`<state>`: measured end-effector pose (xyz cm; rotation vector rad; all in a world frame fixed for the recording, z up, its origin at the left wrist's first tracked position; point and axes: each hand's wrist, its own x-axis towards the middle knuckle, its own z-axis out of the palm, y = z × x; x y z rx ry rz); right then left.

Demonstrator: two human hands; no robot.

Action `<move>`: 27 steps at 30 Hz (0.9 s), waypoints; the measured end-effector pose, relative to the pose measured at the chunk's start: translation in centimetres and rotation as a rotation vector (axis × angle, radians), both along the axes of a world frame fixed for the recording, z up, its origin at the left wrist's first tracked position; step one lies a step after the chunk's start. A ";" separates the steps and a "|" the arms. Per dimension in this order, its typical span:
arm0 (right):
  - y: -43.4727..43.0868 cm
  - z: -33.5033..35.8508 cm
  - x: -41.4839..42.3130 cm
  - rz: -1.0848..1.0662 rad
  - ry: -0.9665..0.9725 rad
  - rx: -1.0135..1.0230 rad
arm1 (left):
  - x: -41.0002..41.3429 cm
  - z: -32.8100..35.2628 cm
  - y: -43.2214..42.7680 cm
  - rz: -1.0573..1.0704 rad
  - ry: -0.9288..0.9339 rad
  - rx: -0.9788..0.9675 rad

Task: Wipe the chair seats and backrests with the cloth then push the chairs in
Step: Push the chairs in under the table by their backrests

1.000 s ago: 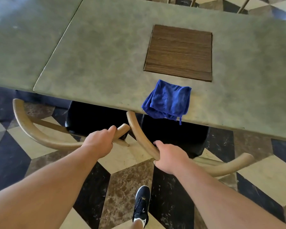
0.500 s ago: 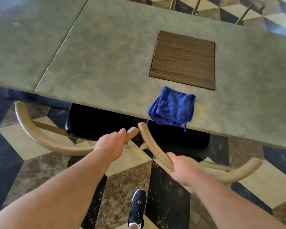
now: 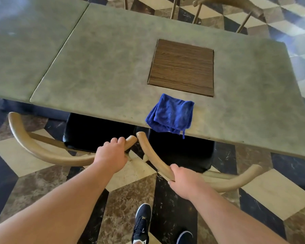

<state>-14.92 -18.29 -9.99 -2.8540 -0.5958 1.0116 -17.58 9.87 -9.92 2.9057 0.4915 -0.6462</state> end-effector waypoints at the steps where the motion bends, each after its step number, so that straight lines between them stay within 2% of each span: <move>1: -0.4 0.4 -0.1 0.013 -0.010 0.019 | -0.1 0.3 -0.5 -0.038 -0.048 0.002; 4: -2.7 2.7 0.1 0.079 -0.121 0.067 | 0.1 2.2 -2.9 -0.162 -0.132 -0.029; 7: -6.2 6.7 1.0 0.098 -0.205 0.052 | 1.2 5.4 -6.9 -0.284 -0.074 -0.079; 13: -15.7 18.3 4.2 -0.177 -0.307 0.014 | 7.2 15.6 -18.2 -0.525 0.076 -0.121; 17: -22.8 26.7 4.5 -0.387 -0.475 0.057 | 11.7 24.1 -27.7 -0.659 -0.114 -0.219; 21: -31.5 35.1 4.0 -0.640 -0.690 0.216 | 14.8 34.0 -39.5 -0.777 -0.377 -0.249; 27: -44.8 45.1 3.2 -0.827 -1.017 0.403 | 16.3 45.3 -55.3 -0.783 -0.753 -0.400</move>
